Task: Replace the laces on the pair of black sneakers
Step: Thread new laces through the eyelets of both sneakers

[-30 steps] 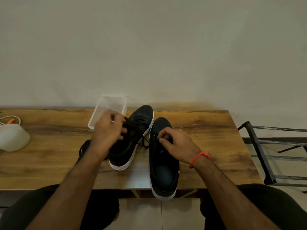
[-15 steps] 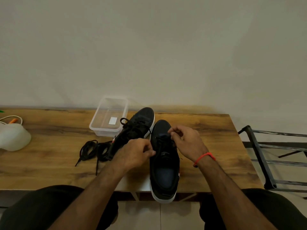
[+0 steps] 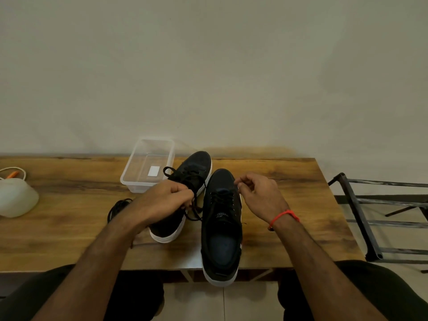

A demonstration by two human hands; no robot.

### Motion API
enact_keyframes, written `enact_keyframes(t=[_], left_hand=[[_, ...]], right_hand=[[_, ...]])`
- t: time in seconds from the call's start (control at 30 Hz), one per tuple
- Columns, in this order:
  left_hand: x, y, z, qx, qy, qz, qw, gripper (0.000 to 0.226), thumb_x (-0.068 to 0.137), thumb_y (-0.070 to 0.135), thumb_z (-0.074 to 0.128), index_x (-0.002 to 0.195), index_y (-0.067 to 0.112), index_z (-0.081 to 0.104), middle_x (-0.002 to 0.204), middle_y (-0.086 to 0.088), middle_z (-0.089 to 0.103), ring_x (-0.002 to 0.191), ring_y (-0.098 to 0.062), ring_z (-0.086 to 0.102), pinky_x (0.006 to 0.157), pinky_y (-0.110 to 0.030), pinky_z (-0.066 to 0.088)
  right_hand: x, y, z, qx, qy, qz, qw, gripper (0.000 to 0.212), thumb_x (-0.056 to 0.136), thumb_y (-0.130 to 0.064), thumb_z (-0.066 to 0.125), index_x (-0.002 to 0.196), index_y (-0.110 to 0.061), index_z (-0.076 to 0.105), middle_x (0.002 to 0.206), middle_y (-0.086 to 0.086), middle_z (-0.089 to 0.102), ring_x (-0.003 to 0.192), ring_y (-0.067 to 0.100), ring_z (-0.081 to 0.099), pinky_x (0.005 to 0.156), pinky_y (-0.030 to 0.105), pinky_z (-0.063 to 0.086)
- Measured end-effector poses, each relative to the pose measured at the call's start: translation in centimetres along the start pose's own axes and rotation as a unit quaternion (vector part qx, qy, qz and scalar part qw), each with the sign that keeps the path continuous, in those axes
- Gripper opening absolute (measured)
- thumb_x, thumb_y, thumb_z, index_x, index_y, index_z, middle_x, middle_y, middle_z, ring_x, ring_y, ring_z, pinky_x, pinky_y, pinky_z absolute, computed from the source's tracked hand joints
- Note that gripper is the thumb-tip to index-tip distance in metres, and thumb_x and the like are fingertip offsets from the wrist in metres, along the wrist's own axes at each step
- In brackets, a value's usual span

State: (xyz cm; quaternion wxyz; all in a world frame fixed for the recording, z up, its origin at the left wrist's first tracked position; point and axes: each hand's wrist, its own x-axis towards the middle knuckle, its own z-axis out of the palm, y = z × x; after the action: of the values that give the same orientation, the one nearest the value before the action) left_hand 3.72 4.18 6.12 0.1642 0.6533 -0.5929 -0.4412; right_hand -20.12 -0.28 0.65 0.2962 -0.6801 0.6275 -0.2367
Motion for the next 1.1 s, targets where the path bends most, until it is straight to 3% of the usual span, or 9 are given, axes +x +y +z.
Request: enact_keyframes(t=[0.07,0.23,0.3,0.43,0.57,0.73,0.93,1.03,1.1], left_hand=[[-0.1,-0.4,0.3,0.069,-0.061,-0.025,0.995,0.031,0.095,0.027,0.056,0.073,0.009,0.069,0.07,-0.002,0.064,0.061,-0.009,0.056,0.062,-0.028,0.042],[-0.3,-1.4,1.7,0.218,-0.235,-0.049,0.946,0.028,0.095,0.047,0.063,0.089,0.024,0.078,0.095,0.005,0.074,0.09,-0.009,0.067,0.088,-0.033,0.055],[-0.2,-1.6,1.9,0.229,-0.192,-0.037,0.954,0.028,0.097,0.047,0.062,0.082,0.027,0.074,0.085,0.007,0.07,0.08,-0.007,0.065,0.077,-0.029,0.054],[0.3,-1.9,1.6,0.125,-0.004,-0.069,0.99,0.01,0.103,0.03,0.056,0.101,0.028,0.066,0.086,0.003,0.073,0.066,-0.01,0.072,0.061,-0.027,0.06],[1.3,-2.1,1.6,0.233,0.209,0.04,0.949,0.019,0.096,0.038,0.064,0.114,0.033,0.065,0.095,0.008,0.064,0.088,-0.011,0.061,0.074,-0.033,0.056],[2.4,-2.0,2.9,0.354,0.176,0.071,0.916,0.038,0.094,0.041,0.067,0.13,0.043,0.06,0.127,0.003,0.043,0.12,-0.02,0.037,0.104,-0.036,0.036],[2.6,-1.8,3.4,0.418,0.173,0.021,0.892,0.025,0.096,0.048,0.061,0.12,0.046,0.067,0.134,0.004,0.037,0.124,-0.023,0.031,0.105,-0.04,0.03],[2.9,-2.0,3.3,0.297,0.247,0.079,0.919,0.015,0.097,0.043,0.062,0.108,0.039,0.071,0.122,0.01,0.054,0.116,-0.015,0.042,0.099,-0.037,0.034],[3.1,-1.5,3.2,0.06,0.302,0.138,0.941,0.008,0.098,0.031,0.065,0.101,0.03,0.072,0.103,0.014,0.068,0.099,-0.001,0.058,0.092,-0.03,0.048]], right_hand=[[0.0,0.0,0.1,-0.002,0.0,-0.005,1.0,0.015,0.1,-0.024,0.055,0.099,-0.033,0.067,0.095,-0.015,0.067,0.091,0.003,0.061,0.089,0.034,0.056],[-0.1,0.1,0.2,-0.017,-0.012,-0.015,1.0,0.014,0.099,-0.024,0.056,0.098,-0.033,0.066,0.093,-0.016,0.067,0.089,0.003,0.062,0.085,0.032,0.056],[-0.1,0.1,0.1,-0.024,-0.023,-0.015,0.999,0.013,0.099,-0.025,0.057,0.095,-0.034,0.066,0.089,-0.016,0.066,0.088,0.004,0.062,0.083,0.032,0.057],[-0.3,0.1,0.0,-0.074,-0.099,-0.002,0.992,0.006,0.096,-0.035,0.06,0.091,-0.032,0.06,0.088,-0.012,0.061,0.084,0.008,0.058,0.076,0.032,0.053],[-0.4,0.2,-0.1,-0.085,-0.174,0.018,0.981,0.022,0.095,-0.045,0.059,0.087,-0.025,0.052,0.085,-0.006,0.06,0.079,0.013,0.056,0.074,0.036,0.051],[-1.1,-0.2,-0.5,-0.071,-0.275,0.042,0.958,0.03,0.093,-0.049,0.061,0.088,-0.023,0.047,0.086,-0.002,0.056,0.078,0.014,0.051,0.074,0.033,0.047],[-1.0,-0.1,-0.6,-0.077,-0.259,0.021,0.963,0.023,0.091,-0.038,0.065,0.084,-0.023,0.05,0.087,-0.001,0.059,0.08,0.014,0.055,0.078,0.036,0.053],[-0.9,-0.3,-0.8,-0.08,-0.245,0.008,0.966,0.02,0.089,-0.032,0.066,0.081,-0.022,0.051,0.081,-0.001,0.058,0.074,0.014,0.052,0.072,0.036,0.051],[-0.7,-0.3,-1.0,-0.089,-0.234,0.001,0.968,0.02,0.088,-0.03,0.065,0.079,-0.022,0.05,0.077,-0.002,0.056,0.071,0.014,0.051,0.067,0.034,0.048]])
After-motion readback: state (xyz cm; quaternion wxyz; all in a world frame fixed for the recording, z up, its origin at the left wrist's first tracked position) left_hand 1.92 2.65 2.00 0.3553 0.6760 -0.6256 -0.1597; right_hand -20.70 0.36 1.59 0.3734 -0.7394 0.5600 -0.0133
